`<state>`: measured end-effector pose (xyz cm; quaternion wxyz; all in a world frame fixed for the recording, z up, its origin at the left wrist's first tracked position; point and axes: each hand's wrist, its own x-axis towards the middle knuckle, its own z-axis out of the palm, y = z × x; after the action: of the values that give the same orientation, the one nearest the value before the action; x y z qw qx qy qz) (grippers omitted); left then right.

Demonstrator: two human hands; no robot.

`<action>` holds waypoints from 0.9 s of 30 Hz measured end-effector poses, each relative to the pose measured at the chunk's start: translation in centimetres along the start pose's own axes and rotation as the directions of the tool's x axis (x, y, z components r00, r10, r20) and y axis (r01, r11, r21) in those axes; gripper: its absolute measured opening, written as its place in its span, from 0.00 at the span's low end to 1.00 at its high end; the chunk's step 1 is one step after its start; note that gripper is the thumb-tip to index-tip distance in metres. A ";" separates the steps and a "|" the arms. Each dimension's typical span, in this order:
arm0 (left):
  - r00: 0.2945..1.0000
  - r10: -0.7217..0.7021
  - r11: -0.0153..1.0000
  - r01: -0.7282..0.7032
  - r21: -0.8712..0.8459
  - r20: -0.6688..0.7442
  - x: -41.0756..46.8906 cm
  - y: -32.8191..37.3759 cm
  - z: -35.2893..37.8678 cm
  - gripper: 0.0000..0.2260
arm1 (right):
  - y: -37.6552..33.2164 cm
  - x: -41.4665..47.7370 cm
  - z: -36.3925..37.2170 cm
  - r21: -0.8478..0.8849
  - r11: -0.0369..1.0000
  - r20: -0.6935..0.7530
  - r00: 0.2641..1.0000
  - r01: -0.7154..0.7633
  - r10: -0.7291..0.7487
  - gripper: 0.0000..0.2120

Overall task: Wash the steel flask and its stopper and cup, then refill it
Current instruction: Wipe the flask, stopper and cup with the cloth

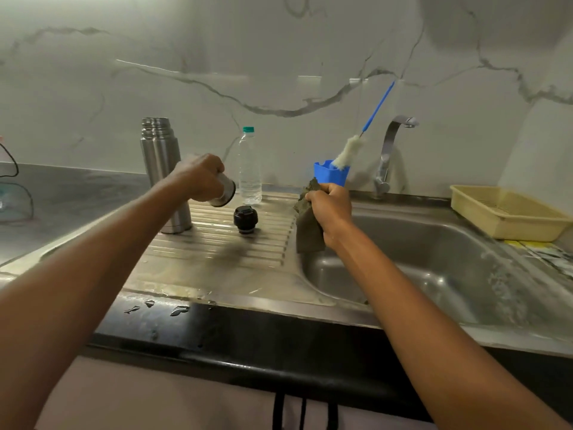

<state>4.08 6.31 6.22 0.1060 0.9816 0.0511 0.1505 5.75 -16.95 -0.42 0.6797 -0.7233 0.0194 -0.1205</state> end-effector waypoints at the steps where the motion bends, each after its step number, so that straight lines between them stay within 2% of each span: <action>1: 0.999 0.021 0.997 -0.023 0.069 0.038 -0.1 -0.1 0.0 0.18 | 0.4 0.1 0.1 -0.028 1.000 -0.012 1.000 0.003 -0.004 0.06; 5: 0.984 0.084 0.964 -0.120 0.237 0.156 0.1 -0.5 1.2 0.02 | 1.0 0.2 0.2 -0.149 0.987 -0.012 0.998 0.063 -0.065 0.06; 11: 0.966 0.069 0.932 -0.152 0.329 0.249 1.3 -0.8 3.4 0.05 | 1.2 0.2 0.5 -0.221 0.970 0.040 0.995 0.100 -0.094 0.04; 14: 0.956 0.053 0.933 -0.150 0.326 0.288 1.7 -1.0 4.2 0.09 | 1.1 0.1 0.6 -0.245 0.961 0.063 0.991 0.126 -0.114 0.07; 18: 0.950 0.041 0.935 -0.146 0.322 0.311 2.1 -1.0 4.6 0.04 | 0.9 -0.1 0.8 -0.239 0.963 0.065 0.991 0.126 -0.113 0.04; 27: 0.934 -0.026 0.914 -0.122 0.387 0.357 2.5 -1.1 5.2 0.06 | 0.8 -0.2 0.8 -0.247 0.964 0.077 0.994 0.096 -0.079 0.07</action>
<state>8.02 6.72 1.81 -0.0947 0.9940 0.0364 -0.0401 5.80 -16.17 -1.25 0.5774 -0.8069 -0.0203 -0.1228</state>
